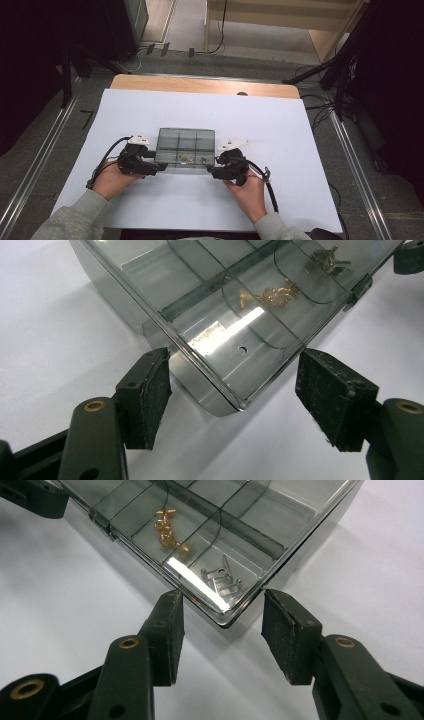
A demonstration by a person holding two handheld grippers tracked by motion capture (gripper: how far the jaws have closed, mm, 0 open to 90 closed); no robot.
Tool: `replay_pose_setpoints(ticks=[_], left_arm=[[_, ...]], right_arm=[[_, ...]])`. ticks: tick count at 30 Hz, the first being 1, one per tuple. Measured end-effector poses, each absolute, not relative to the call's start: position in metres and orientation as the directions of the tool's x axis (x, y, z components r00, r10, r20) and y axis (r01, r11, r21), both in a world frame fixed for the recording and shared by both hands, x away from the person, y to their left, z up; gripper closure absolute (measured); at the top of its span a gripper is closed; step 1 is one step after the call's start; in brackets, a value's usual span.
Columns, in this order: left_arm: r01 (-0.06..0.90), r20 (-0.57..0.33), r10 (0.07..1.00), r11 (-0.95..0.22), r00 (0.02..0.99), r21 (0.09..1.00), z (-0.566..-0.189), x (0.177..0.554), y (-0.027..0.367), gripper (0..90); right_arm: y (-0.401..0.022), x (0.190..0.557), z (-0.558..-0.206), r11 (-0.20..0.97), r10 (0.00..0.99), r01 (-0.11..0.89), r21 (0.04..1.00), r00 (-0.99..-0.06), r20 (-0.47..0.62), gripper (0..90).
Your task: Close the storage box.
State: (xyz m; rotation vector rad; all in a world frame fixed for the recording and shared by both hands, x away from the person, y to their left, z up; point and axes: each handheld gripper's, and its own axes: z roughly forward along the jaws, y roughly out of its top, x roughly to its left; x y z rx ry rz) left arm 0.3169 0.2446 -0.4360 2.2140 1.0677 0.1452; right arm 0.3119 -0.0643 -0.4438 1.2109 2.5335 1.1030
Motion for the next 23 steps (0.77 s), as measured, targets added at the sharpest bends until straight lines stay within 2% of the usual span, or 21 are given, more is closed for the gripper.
replay_pose_setpoints(ticks=[9, 18, 23], left_arm=[[0.656, -0.179, 0.727, -0.447, 0.662, 0.609, -0.435, 0.317, 0.247, 30.6], [0.648, -0.187, 0.740, -0.402, 0.646, 0.647, -0.418, 0.315, 0.263, 28.5], [0.648, -0.193, 0.752, -0.374, 0.630, 0.663, -0.413, 0.316, 0.271, 28.3]], right_arm=[[-0.064, 0.314, -0.446, 0.412, 0.714, 0.649, 0.640, -0.666, 0.216, 49.2], [-0.076, 0.313, -0.430, 0.374, 0.683, 0.623, 0.687, -0.686, 0.251, 42.0], [-0.086, 0.317, -0.427, 0.353, 0.692, 0.628, 0.694, -0.674, 0.258, 41.4]])
